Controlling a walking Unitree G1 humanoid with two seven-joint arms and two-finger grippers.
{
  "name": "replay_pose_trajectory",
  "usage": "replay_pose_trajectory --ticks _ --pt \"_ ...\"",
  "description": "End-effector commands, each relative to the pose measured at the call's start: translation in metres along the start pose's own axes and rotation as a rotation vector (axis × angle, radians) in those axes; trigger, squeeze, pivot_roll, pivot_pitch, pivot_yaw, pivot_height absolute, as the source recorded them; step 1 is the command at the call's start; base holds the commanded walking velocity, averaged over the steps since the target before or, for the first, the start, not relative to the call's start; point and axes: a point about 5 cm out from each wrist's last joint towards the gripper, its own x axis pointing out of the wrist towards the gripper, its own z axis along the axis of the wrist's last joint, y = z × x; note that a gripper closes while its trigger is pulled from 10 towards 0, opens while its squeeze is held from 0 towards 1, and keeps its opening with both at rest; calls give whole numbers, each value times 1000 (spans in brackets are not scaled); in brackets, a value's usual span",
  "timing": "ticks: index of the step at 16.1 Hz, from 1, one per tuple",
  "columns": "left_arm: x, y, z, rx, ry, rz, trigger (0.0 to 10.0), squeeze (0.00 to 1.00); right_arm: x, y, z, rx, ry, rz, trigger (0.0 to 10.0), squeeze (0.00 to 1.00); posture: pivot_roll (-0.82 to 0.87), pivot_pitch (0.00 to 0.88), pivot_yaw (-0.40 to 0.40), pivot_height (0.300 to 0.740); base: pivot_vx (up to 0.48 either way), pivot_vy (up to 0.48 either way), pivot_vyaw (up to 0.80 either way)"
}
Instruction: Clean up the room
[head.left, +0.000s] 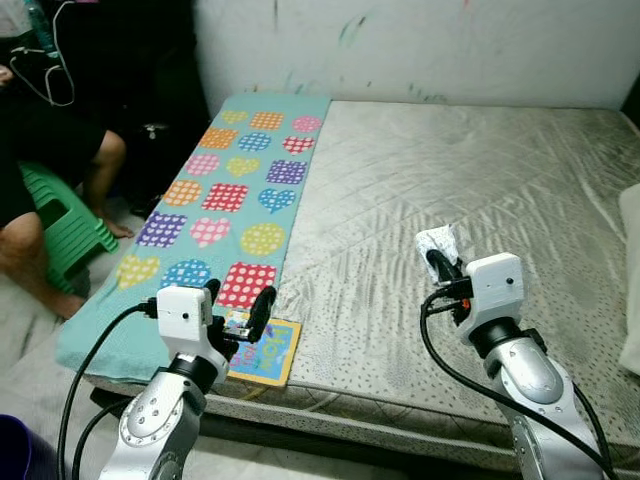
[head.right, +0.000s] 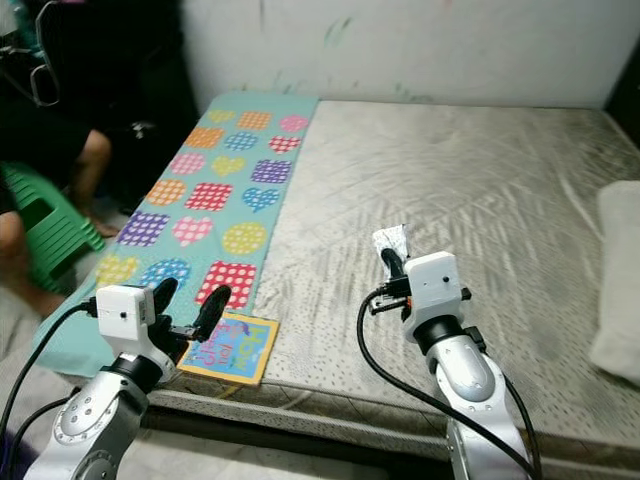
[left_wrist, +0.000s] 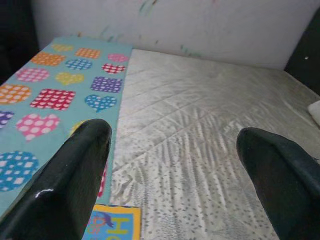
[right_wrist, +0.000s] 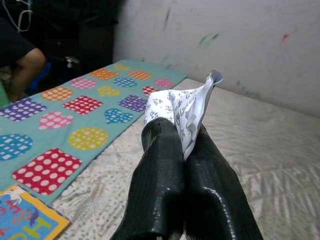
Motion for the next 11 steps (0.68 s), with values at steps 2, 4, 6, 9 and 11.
replay_pose_trajectory --ticks 2,4,6,9,11 --pt "0 1 5 11 -18 -1 10000 0 -1 1 2 -2 -9 2 10000 0 -223 0 58 740 270 0 0" --pt "0 1 5 13 -18 -5 10000 0 0 -1 3 2 -13 -5 10000 0 -223 0 58 740 276 0 0" --pt "1 1 5 15 -19 -6 10000 0 -1 -2 4 8 -19 -14 10000 0 -222 0 59 740 308 0 0" --pt "-3 13 2 42 -7 49 10000 0 -13 -12 -7 25 25 -61 10000 0 -217 0 62 740 207 0 0" --pt "-11 28 0 74 7 104 10000 0 -31 -23 -17 -20 57 -123 10000 0 -223 0 65 740 0 0 0"
